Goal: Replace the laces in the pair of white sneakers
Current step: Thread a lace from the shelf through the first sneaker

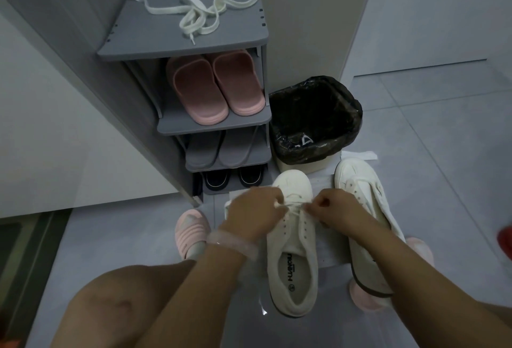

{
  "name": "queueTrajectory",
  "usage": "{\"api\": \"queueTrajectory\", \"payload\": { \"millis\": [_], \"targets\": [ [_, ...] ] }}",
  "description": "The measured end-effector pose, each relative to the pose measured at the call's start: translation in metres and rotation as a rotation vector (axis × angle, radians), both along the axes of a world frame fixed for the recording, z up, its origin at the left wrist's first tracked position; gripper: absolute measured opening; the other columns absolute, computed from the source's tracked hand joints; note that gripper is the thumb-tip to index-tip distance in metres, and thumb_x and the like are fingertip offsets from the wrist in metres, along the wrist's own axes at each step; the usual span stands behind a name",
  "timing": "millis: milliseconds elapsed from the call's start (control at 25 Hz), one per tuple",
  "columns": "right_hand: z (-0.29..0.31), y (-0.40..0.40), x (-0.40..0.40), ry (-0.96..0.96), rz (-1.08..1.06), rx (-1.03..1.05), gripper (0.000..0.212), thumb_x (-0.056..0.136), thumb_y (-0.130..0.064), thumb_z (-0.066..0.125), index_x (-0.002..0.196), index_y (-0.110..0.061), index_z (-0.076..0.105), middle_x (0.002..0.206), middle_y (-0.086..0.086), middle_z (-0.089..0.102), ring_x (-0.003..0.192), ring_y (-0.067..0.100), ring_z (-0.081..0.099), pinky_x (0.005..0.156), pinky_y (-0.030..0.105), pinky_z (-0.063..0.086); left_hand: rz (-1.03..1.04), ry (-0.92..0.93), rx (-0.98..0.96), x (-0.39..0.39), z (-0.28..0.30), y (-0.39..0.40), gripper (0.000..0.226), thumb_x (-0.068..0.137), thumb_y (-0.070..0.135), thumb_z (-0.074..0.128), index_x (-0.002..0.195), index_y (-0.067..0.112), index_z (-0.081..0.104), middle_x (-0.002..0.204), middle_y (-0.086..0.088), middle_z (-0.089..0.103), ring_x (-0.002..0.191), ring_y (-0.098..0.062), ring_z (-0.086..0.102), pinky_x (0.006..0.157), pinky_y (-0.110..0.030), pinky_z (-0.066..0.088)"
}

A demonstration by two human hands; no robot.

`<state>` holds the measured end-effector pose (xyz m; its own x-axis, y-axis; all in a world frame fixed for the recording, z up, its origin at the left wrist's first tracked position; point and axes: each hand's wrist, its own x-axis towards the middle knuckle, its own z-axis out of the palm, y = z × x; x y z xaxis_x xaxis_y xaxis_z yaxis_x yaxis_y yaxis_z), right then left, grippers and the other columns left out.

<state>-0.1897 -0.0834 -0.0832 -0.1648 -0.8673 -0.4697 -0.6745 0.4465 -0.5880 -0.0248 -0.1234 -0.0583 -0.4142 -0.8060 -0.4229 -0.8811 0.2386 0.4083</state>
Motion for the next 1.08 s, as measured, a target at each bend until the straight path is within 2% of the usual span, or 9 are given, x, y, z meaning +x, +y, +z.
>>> {"api": "queueTrajectory", "payload": {
  "millis": [160, 200, 320, 400, 560, 760, 880, 960, 1080],
  "targets": [
    [-0.01, -0.001, 0.012, 0.021, -0.018, -0.058, 0.02, 0.086, -0.015, 0.06, 0.067, -0.017, 0.054, 0.074, -0.002, 0.056, 0.07, 0.012, 0.053, 0.062, 0.018, 0.042, -0.057, -0.006, -0.05, -0.016, -0.023, 0.015, 0.029, 0.092, 0.031, 0.045, 0.119, 0.023, 0.055, 0.121, -0.004, 0.057, 0.112, -0.023, 0.05, 0.083, -0.03, 0.037],
    [-0.011, -0.002, 0.012, -0.082, -0.09, -0.064, 0.019, 0.086, -0.014, 0.06, 0.068, -0.016, 0.057, 0.074, -0.002, 0.058, 0.069, 0.01, 0.053, 0.06, 0.016, 0.04, -0.038, 0.015, -0.044, -0.016, -0.026, 0.015, 0.029, 0.093, 0.031, 0.044, 0.118, 0.022, 0.055, 0.121, -0.004, 0.057, 0.112, -0.022, 0.05, 0.085, -0.03, 0.038],
    [-0.009, 0.001, 0.011, -0.663, -0.445, 0.074, 0.016, 0.085, -0.011, 0.062, 0.07, -0.016, 0.066, 0.077, 0.004, 0.065, 0.075, 0.014, 0.058, 0.067, 0.023, 0.045, 0.02, 0.076, -0.006, -0.015, -0.03, 0.016, 0.027, 0.091, 0.032, 0.048, 0.114, 0.023, 0.058, 0.119, -0.003, 0.057, 0.113, -0.022, 0.049, 0.087, -0.033, 0.039],
    [-0.011, 0.0, 0.007, -0.798, -0.526, 0.159, 0.017, 0.087, -0.009, 0.057, 0.072, -0.014, 0.065, 0.075, 0.004, 0.065, 0.074, 0.015, 0.058, 0.067, 0.026, 0.045, 0.064, 0.098, 0.003, -0.015, -0.031, 0.016, 0.025, 0.089, 0.033, 0.051, 0.111, 0.025, 0.06, 0.117, -0.003, 0.058, 0.111, -0.022, 0.051, 0.085, -0.032, 0.039],
    [-0.016, -0.001, 0.002, -0.745, -0.463, 0.163, 0.012, 0.089, -0.011, 0.055, 0.078, -0.015, 0.06, 0.074, 0.003, 0.06, 0.072, 0.015, 0.056, 0.066, 0.026, 0.044, 0.06, 0.079, -0.032, -0.016, -0.032, 0.016, 0.024, 0.089, 0.034, 0.051, 0.108, 0.024, 0.06, 0.114, -0.003, 0.059, 0.108, -0.022, 0.053, 0.081, -0.03, 0.039],
    [-0.015, 0.002, -0.002, -0.079, -0.03, -0.057, 0.01, 0.085, -0.013, 0.062, 0.079, -0.015, 0.054, 0.075, -0.004, 0.055, 0.073, 0.013, 0.053, 0.06, 0.017, 0.04, 0.16, 0.202, 0.043, -0.018, -0.032, 0.011, 0.012, 0.084, 0.024, 0.059, 0.087, 0.015, 0.066, 0.102, -0.006, 0.064, 0.098, -0.021, 0.058, 0.077, -0.03, 0.044],
    [-0.008, 0.0, -0.001, 0.179, 0.108, -0.193, 0.01, 0.085, -0.012, 0.057, 0.082, -0.01, 0.048, 0.07, 0.0, 0.051, 0.07, 0.018, 0.052, 0.064, 0.028, 0.043, 0.193, 0.223, 0.12, -0.014, -0.032, 0.004, 0.014, 0.083, 0.028, 0.063, 0.075, 0.017, 0.063, 0.095, -0.007, 0.067, 0.084, -0.015, 0.056, 0.071, -0.024, 0.04],
    [-0.007, 0.001, -0.002, 0.133, 0.088, -0.205, 0.009, 0.085, -0.011, 0.057, 0.084, -0.011, 0.048, 0.07, -0.001, 0.051, 0.07, 0.018, 0.052, 0.066, 0.03, 0.044, 0.195, 0.236, 0.139, -0.013, -0.032, 0.003, 0.019, 0.084, 0.029, 0.063, 0.084, 0.01, 0.067, 0.096, -0.007, 0.067, 0.082, -0.012, 0.051, 0.071, -0.022, 0.037],
    [-0.006, 0.003, 0.0, -0.21, -0.066, -0.055, 0.005, 0.086, -0.012, 0.06, 0.087, -0.013, 0.055, 0.077, -0.001, 0.056, 0.07, 0.014, 0.055, 0.064, 0.024, 0.046, 0.195, 0.265, 0.163, -0.013, -0.031, 0.002, 0.021, 0.084, 0.028, 0.063, 0.086, 0.008, 0.067, 0.089, -0.005, 0.063, 0.083, -0.01, 0.05, 0.068, -0.021, 0.036]
  ]
}}
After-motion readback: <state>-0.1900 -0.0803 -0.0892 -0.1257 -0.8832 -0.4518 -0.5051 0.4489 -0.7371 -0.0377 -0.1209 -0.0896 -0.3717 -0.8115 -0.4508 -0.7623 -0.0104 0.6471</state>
